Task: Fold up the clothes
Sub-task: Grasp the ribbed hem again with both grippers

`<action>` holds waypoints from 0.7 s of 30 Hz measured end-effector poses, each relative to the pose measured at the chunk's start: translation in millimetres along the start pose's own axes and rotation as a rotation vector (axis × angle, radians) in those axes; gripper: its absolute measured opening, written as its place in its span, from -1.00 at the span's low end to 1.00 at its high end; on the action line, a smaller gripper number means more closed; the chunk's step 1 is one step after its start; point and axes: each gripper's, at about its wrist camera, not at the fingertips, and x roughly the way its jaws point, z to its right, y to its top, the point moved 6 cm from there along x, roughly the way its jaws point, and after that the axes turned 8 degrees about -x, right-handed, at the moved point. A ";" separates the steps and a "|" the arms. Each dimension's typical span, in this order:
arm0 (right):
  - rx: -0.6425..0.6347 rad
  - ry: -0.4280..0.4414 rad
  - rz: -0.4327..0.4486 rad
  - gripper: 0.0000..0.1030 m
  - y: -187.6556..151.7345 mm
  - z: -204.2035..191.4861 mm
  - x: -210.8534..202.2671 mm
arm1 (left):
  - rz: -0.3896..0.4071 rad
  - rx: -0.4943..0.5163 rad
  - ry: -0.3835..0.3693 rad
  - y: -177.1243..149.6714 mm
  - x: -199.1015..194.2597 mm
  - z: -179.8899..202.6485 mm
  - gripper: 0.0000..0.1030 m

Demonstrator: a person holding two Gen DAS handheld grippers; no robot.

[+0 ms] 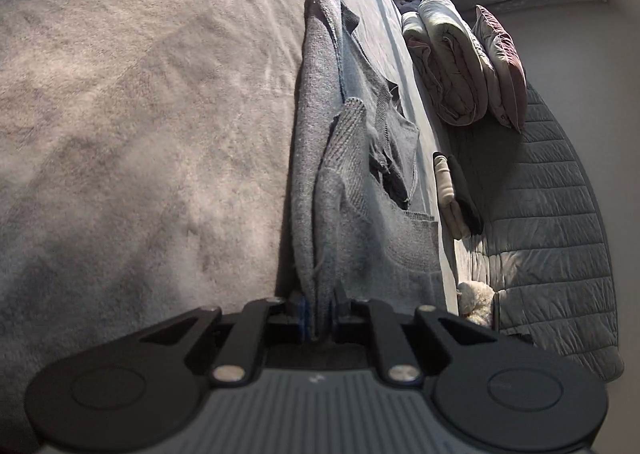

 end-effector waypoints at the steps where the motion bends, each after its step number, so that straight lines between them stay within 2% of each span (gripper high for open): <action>1: -0.019 -0.019 -0.011 -0.55 -0.3 -0.4 -0.4 | -0.015 0.024 -0.003 1.1 -2.4 2.4 -0.57; 3: -0.076 -0.054 -0.001 -0.25 5.4 -6.4 -7.1 | -0.030 0.069 -0.004 4.9 -8.0 8.5 -0.31; 4: -0.103 -0.066 0.027 0.05 9.6 -10.8 -12.4 | -0.013 0.094 -0.001 7.7 -13.0 11.6 -0.18; 5: -0.130 -0.078 0.056 0.11 13.8 -15.3 -17.7 | 0.016 0.115 0.009 11.2 -17.5 14.2 -0.16; 7: -0.163 -0.096 0.087 0.11 20.7 -19.9 -17.5 | 0.079 0.153 0.035 19.2 -25.0 19.2 -0.15; 12: -0.223 -0.133 0.136 0.05 36.0 -26.6 -3.8 | 0.210 0.223 0.038 41.9 -23.4 40.2 -0.15; 14: -0.247 -0.148 0.156 -0.06 42.2 -29.3 1.6 | 0.231 0.234 0.037 48.7 -15.0 48.7 -0.16; 16: -0.270 -0.162 0.175 -0.08 48.4 -32.0 7.0 | 0.238 0.252 0.050 54.2 -3.8 57.9 -0.16; 21: -0.323 -0.211 0.168 -0.08 57.0 -34.7 32.7 | 0.267 0.302 0.140 62.8 19.8 67.4 -0.19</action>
